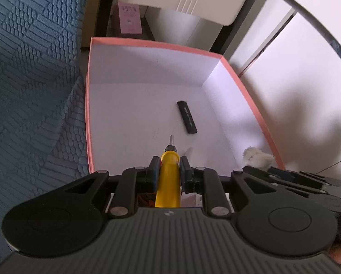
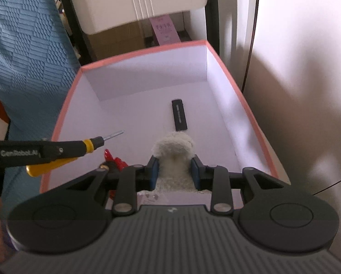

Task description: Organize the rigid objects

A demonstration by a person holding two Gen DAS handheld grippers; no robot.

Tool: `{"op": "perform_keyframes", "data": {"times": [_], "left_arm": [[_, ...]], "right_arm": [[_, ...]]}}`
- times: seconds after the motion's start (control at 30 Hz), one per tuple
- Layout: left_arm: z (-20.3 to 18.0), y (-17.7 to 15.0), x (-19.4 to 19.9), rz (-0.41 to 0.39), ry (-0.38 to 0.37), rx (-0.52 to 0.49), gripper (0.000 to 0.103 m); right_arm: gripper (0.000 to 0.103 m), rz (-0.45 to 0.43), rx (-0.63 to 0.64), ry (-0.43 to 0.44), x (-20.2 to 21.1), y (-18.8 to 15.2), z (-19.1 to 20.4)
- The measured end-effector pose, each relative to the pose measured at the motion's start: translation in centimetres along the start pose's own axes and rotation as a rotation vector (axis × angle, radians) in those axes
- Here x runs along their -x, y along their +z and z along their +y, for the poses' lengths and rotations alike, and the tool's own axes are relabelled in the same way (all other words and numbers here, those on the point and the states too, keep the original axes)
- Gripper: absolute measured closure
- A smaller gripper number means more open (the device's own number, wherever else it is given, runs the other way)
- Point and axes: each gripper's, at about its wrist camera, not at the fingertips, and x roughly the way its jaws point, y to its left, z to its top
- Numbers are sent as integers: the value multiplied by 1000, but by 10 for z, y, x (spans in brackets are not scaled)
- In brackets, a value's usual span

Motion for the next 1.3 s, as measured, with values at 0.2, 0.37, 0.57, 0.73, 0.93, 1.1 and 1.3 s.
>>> {"op": "perform_keyframes", "data": {"times": [0.2,0.37,0.57,0.73,0.93,1.1,1.3], "left_arm": [[2,-4,-7,20,7,4,82],[3,-5,-4,17,15,4,81],[1,-8,12,-4,15,0,81],[-3,-11,35,-32,10,-13,81],[-6,-16,68,-79,0,-21,81],[-12,-23,98,-117,-9,-40,81],[-17,-35,131,-161,-21,-51,81]], "right_arm": [[69,46,8,12,-13,-4,0],[68,54,-6,9,-11,-6,-2],[46,55,-38,11,-6,-4,-5],[44,12,-50,18,14,-1,-2],[44,-43,-28,22,44,-1,9],[44,-92,35,1,69,-8,24],[44,-141,40,9,102,-15,34]]}}
